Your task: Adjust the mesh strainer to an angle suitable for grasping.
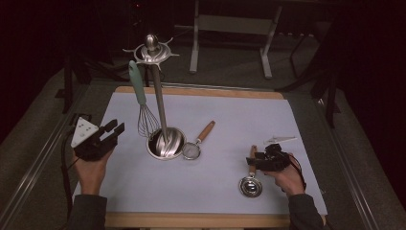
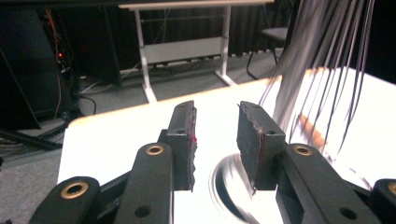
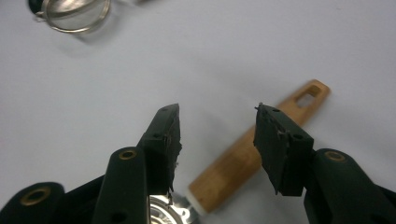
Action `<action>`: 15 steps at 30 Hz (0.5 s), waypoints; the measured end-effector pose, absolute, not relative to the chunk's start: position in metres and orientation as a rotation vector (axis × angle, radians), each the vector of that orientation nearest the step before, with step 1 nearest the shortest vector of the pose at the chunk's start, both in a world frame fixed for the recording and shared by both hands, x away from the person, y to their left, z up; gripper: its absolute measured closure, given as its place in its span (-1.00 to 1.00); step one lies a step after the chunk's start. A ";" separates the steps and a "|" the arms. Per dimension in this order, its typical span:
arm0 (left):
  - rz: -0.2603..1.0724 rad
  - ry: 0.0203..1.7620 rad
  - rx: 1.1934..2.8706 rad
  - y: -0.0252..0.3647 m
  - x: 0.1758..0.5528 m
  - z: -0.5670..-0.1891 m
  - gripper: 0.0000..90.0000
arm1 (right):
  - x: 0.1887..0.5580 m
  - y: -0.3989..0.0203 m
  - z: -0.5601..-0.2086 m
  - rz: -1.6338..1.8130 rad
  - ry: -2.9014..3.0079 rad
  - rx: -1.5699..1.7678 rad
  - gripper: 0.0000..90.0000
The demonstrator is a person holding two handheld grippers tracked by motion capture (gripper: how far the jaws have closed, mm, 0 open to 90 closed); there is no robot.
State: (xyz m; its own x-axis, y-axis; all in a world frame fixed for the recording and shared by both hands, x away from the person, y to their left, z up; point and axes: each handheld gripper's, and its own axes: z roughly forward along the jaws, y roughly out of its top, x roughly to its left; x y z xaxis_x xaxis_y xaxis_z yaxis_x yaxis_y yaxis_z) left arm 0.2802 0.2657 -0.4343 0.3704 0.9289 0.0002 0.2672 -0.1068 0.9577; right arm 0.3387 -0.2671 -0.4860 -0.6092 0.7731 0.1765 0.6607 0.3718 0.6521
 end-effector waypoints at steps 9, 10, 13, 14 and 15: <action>0.714 1.212 1.684 0.261 0.274 -0.498 0.50 | 0.338 -0.263 -0.486 1.058 2.472 1.299 0.09; 0.709 1.215 1.689 0.260 0.274 -0.501 0.50 | 0.338 -0.262 -0.487 1.058 2.475 1.297 0.06; 0.686 1.219 1.690 0.258 0.273 -0.508 0.49 | 0.338 -0.261 -0.488 1.054 2.482 1.296 0.04; 0.678 1.219 1.692 0.257 0.272 -0.511 0.49 | 0.338 -0.260 -0.489 1.053 2.480 1.301 0.02; 0.671 1.225 1.700 0.256 0.272 -0.514 0.49 | 0.339 -0.259 -0.489 1.053 2.480 1.299 0.00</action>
State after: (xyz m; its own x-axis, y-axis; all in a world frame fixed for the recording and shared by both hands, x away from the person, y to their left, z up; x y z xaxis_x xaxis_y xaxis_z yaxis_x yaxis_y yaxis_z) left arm 0.2723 0.2557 -0.5137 0.3603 0.9298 -0.0758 0.4369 -0.0964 0.8943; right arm 0.3385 -0.2593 -0.4892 -0.6134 0.7691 0.1796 0.6633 0.3782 0.6457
